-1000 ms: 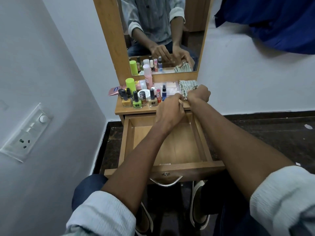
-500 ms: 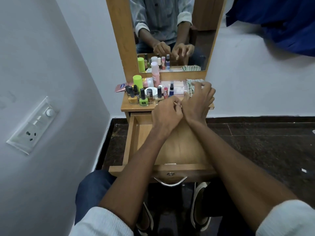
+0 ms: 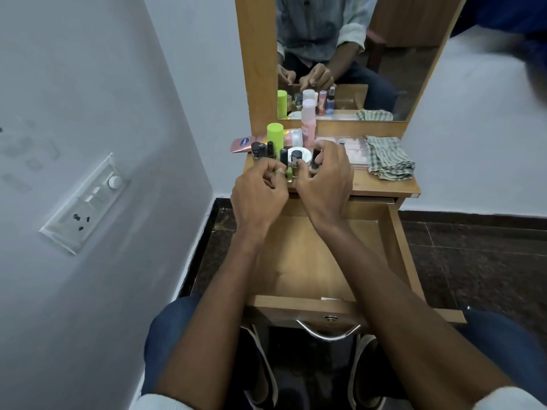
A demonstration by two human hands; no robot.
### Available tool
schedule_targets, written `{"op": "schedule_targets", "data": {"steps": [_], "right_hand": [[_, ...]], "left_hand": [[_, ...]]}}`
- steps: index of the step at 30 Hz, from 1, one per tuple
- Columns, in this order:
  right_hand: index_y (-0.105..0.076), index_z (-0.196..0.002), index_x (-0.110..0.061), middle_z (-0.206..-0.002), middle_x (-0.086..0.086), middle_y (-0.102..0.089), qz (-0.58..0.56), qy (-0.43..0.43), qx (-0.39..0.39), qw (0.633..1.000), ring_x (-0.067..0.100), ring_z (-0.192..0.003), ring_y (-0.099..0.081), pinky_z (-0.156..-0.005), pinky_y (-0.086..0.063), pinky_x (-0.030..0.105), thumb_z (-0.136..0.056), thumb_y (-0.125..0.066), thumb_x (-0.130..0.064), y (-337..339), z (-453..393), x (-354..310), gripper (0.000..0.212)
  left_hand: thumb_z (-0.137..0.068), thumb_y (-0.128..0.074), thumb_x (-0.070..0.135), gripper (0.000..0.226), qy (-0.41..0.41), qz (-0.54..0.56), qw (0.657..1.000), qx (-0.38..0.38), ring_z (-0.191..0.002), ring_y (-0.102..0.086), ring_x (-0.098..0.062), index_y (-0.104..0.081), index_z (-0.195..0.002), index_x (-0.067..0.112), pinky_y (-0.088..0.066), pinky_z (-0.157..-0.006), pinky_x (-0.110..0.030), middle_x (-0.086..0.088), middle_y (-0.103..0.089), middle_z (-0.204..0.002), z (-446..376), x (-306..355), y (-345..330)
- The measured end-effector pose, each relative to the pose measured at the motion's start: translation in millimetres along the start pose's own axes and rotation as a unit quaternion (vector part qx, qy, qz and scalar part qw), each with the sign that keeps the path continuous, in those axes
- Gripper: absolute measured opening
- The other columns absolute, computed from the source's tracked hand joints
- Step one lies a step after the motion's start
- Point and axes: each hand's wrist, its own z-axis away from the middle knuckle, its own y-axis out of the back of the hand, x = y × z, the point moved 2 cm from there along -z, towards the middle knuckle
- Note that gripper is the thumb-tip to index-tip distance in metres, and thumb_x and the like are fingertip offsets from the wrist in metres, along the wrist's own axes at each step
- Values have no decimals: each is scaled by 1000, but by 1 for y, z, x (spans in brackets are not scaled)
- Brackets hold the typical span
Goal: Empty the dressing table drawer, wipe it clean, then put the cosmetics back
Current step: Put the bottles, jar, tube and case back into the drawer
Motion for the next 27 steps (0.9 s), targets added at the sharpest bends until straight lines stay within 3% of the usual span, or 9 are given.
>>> {"op": "schedule_targets", "data": {"steps": [4,9,13,17,20,24,27], "right_hand": [[-62,-123,-16,-104,2,-63,44,6,-10,999,20,-97,-58,-87,-46,34,-86,-73,-29,-6,-2,6,41],[-62,-114,-14,-108,5,-57,43,4,0,999,21,-97,-57,-80,-53,39,-87,-74,-23,-7,-4,14,31],[-66,-103,-10,-104,6,-59,29,32,18,999,22,-97,-55,-79,-50,34,-86,-77,-18,0,4,17,21],[-72,-98,-10,-96,4,-65,-4,66,20,998,22,-90,-58,-76,-40,22,-84,-82,-16,12,26,10,18],[-73,-98,-14,-95,0,-67,-21,61,-46,997,17,-86,-60,-70,-45,25,-84,-82,-23,13,42,5,20],[-76,-96,-19,-92,-5,-67,-15,-17,-167,986,16,-77,-62,-66,-53,36,-83,-85,-31,-2,56,7,19],[-74,-83,-22,-77,-10,-62,11,-55,-212,976,12,-71,-56,-61,-41,30,-83,-86,-34,-17,55,6,17]], "left_hand": [[-95,-69,31,5,-7,18,1000,-7,-70,-64,-2,-73,-96,33,-56,-66,-30,14,-68,-73,-1,2,-7],[-96,-69,33,4,-9,28,999,-12,-69,-65,-6,-73,-97,33,-56,-64,-29,13,-68,-74,-3,4,-10],[-95,-70,32,6,-6,55,998,-25,-66,-63,-6,-75,-93,32,-52,-63,-25,14,-67,-69,3,-7,-6],[-95,-70,33,9,15,62,993,-98,-68,-64,-6,-79,-92,31,-53,-66,-26,12,-69,-70,14,-27,-6],[-95,-73,30,9,55,16,992,-110,-72,-66,-2,-78,-89,32,-55,-70,-27,17,-72,-76,21,-40,-3],[-93,-69,17,17,131,-2,987,-92,-78,-66,4,-78,-90,31,-54,-76,-23,21,-73,-84,28,-58,4],[-92,-66,10,20,175,-4,980,-97,-77,-62,6,-80,-101,23,-50,-76,-18,19,-70,-86,29,-69,8]]}}
